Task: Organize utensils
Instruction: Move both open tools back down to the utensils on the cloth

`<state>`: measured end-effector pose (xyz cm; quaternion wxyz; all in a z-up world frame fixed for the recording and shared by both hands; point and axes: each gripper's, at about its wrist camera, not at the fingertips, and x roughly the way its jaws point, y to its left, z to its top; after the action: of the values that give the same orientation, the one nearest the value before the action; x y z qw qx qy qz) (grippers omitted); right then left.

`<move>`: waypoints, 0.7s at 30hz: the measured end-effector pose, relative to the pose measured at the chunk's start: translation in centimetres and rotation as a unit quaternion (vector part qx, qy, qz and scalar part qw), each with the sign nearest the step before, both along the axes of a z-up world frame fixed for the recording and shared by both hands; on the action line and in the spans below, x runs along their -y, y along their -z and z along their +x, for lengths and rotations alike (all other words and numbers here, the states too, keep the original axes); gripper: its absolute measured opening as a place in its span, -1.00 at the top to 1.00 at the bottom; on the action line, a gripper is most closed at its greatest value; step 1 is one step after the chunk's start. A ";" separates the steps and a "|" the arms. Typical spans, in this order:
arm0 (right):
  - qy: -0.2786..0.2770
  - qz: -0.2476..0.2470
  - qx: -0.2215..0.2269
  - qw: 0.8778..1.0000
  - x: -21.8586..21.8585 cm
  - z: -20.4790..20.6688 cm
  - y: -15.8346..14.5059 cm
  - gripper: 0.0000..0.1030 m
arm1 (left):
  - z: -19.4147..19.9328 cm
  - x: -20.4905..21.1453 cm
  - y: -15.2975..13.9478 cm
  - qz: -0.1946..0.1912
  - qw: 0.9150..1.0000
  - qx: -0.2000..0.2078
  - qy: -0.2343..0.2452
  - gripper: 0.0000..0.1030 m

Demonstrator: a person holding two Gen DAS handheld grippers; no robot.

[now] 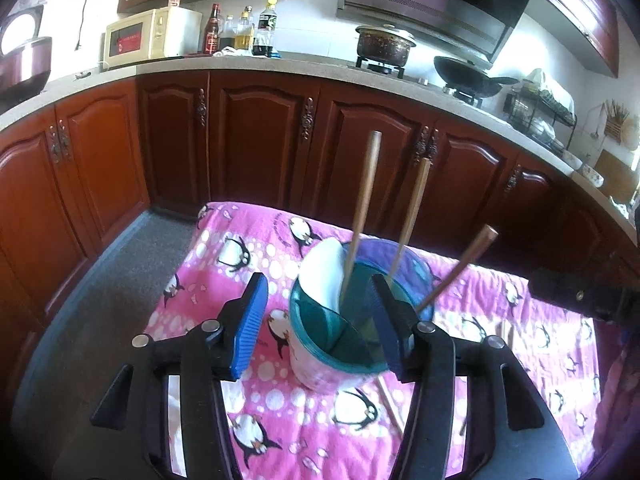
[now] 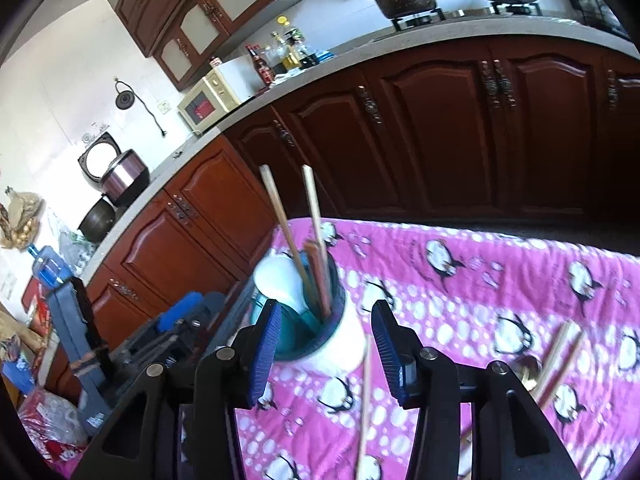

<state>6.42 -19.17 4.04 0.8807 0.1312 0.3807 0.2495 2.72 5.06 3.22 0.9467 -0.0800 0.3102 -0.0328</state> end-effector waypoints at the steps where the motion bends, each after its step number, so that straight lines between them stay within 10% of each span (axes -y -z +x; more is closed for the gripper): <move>1: 0.003 -0.004 0.001 1.000 0.2 -0.3 0.0 0.12 | -0.4 0.3 -0.1 0.000 1.000 -0.001 0.002 -0.07; 21: 0.099 -0.046 -0.008 0.994 7.3 -7.9 2.2 -0.05 | -5.4 6.9 -0.7 0.006 0.997 -0.021 0.077 -0.33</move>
<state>-1.51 -26.45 1.79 0.9030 0.1294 0.3840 0.1425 -2.68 -1.81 3.95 0.9353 -0.0508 0.3350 -0.1022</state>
